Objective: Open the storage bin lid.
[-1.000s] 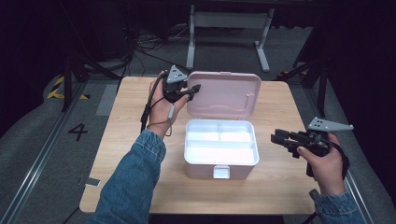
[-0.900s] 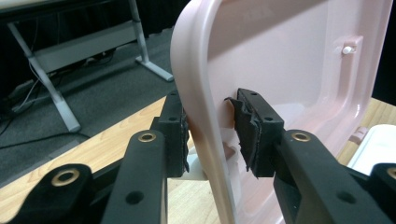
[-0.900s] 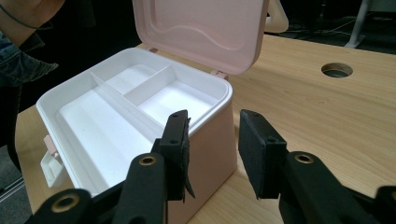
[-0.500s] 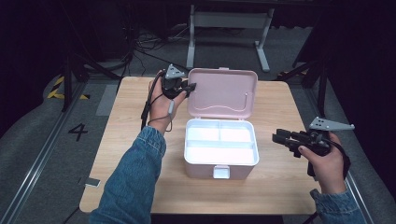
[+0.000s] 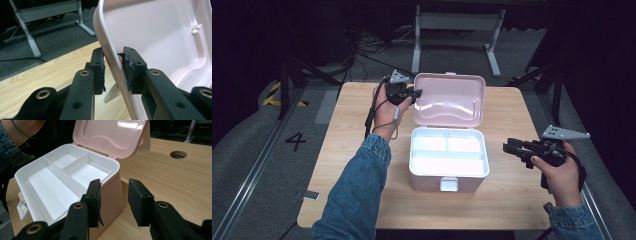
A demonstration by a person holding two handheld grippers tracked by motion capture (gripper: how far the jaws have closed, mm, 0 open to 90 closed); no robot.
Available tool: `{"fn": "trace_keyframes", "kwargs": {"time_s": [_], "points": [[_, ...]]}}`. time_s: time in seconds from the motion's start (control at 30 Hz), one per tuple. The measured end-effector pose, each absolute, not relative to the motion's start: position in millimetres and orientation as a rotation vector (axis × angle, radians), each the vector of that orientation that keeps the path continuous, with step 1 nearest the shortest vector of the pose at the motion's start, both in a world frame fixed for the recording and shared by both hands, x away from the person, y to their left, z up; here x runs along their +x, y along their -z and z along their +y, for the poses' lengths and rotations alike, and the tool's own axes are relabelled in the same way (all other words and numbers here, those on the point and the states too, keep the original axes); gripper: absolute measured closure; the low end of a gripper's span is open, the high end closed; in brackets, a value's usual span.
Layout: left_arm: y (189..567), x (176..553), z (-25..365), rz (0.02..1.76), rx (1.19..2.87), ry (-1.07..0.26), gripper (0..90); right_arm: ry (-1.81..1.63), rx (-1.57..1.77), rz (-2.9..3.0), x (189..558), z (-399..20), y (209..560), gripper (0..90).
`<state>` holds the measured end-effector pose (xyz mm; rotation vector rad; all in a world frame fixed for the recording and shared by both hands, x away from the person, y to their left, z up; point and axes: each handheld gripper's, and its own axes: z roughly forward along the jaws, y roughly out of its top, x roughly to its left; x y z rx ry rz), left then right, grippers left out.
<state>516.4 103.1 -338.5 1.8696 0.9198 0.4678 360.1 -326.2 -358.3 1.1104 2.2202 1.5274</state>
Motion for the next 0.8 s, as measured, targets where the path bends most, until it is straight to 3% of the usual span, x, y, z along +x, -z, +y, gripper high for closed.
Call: {"fn": "trace_keyframes", "kwargs": {"time_s": [0.6, 0.8], "points": [[369.6, 539.5, 97.8, 1.023, 1.933, -0.440, 67.5, -1.510, 1.130, 2.232, 366.6, -328.6, 363.8, 62.8], [381.6, 544.3, 100.7, 1.063, 1.904, -0.362, 66.9, -1.508, 1.133, 2.235, 367.9, -329.7, 365.4, 62.7]]}}
